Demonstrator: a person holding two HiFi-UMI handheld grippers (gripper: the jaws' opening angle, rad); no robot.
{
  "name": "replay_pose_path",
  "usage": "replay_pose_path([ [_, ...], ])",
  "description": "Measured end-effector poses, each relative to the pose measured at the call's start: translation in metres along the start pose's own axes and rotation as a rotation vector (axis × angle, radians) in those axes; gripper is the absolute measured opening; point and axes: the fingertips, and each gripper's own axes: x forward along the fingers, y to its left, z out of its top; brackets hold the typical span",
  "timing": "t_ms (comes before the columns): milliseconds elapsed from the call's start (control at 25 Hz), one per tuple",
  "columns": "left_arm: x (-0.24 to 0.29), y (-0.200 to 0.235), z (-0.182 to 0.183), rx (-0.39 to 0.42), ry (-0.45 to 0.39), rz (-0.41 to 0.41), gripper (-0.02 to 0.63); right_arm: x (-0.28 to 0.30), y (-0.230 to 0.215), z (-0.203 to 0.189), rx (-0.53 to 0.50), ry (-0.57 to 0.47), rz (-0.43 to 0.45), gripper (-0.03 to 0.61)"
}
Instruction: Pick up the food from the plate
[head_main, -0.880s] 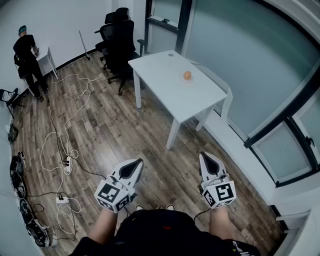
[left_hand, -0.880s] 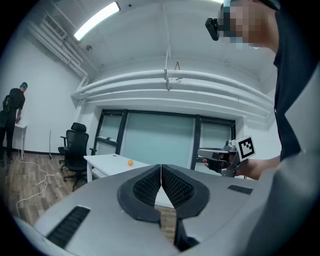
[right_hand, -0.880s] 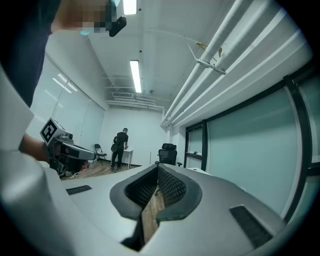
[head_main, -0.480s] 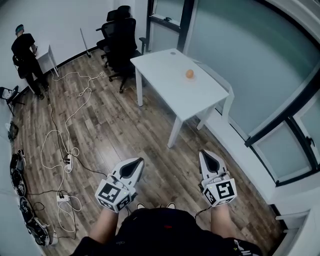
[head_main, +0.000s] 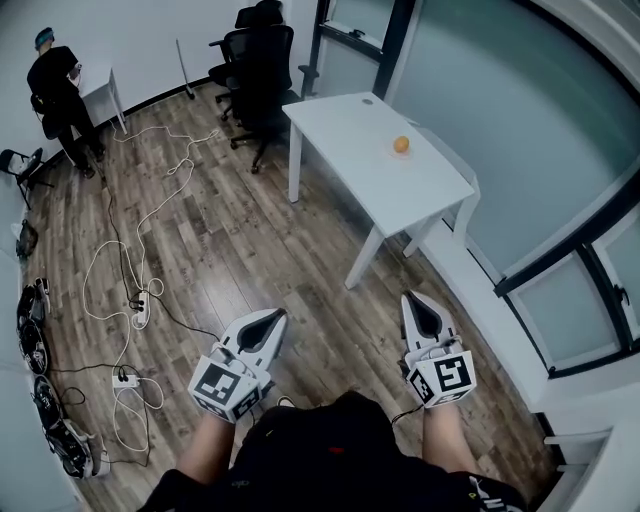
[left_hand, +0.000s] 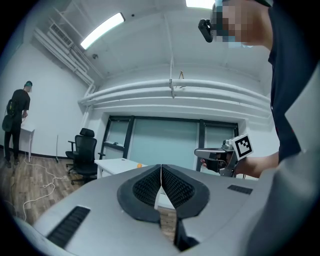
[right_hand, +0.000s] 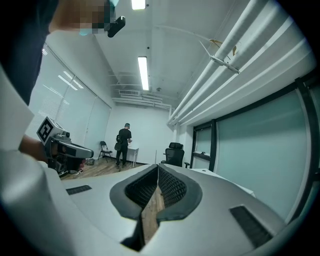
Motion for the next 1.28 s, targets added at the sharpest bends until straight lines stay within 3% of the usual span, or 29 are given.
replay_pose_path([
  [200, -0.022, 0.022, -0.011, -0.010, 0.005, 0.009, 0.023, 0.018, 0.039, -0.007, -0.074, 0.030, 0.039, 0.025],
  [440, -0.024, 0.045, -0.013, -0.013, 0.003, 0.045, 0.023, 0.046, 0.022, -0.012, 0.086, 0.024, 0.038, 0.025],
  [640, -0.008, 0.075, -0.011, -0.002, -0.001, 0.094, 0.023, 0.087, -0.002, -0.016, 0.099, 0.027, 0.019, 0.025],
  [960, 0.070, 0.105, 0.007, 0.038, 0.013, 0.095, 0.023, 0.151, -0.059, -0.015, 0.052, -0.011, 0.030, 0.025],
  [1280, 0.175, 0.125, 0.020, 0.050, 0.048, 0.091, 0.023, 0.206, -0.151, -0.033, 0.095, 0.000, 0.015, 0.025],
])
